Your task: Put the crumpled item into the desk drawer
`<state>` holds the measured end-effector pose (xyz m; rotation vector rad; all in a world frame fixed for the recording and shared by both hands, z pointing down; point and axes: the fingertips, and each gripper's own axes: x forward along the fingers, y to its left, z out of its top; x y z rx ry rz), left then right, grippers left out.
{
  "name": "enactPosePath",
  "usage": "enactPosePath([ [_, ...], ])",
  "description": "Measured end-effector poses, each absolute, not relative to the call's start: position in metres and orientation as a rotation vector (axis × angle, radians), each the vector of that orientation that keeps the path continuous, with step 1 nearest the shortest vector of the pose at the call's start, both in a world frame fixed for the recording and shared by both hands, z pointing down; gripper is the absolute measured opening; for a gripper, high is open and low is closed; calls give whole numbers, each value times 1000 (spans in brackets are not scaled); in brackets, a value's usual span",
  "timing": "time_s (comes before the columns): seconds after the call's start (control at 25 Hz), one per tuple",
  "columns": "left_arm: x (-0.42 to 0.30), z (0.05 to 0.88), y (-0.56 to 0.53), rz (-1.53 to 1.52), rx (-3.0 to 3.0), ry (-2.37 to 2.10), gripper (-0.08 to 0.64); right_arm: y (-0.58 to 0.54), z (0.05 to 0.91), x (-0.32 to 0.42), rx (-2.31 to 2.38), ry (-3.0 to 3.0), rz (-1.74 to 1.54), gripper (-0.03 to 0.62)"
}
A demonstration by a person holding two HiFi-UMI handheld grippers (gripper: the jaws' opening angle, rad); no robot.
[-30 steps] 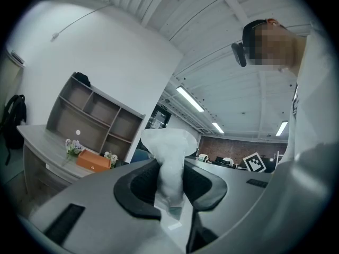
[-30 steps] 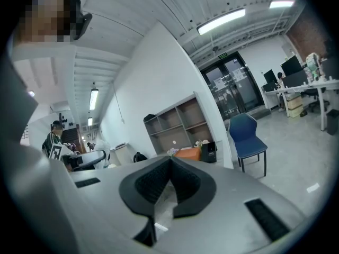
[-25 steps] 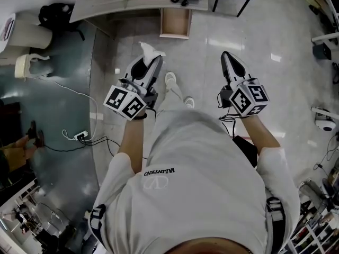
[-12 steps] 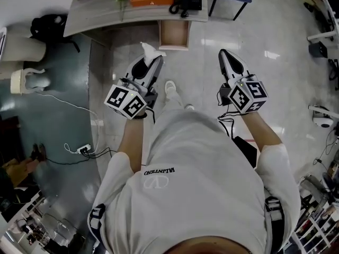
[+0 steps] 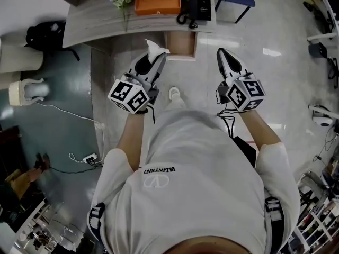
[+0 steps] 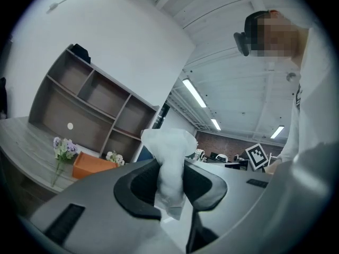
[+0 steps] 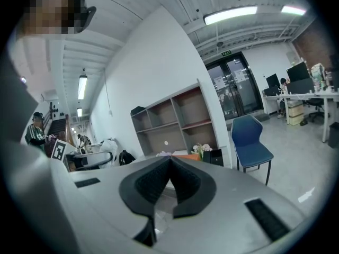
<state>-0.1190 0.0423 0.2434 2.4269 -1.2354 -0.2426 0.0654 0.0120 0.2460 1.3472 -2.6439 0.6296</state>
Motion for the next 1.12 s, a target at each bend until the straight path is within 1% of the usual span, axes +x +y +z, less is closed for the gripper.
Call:
enactPosePath([
  [0.32,-136,289,4,-166,2388,-1195,103,-13,279,33,1313,-2580,620,-2],
  [0.76,-113,371,-36,-46,2241,-1215,103,-44,351,1,1165,-2520,678,-2],
  [1.12,-96,424,-61,92,2166,-1294,103,-71,410,-4,1158,-2486,781,-2],
])
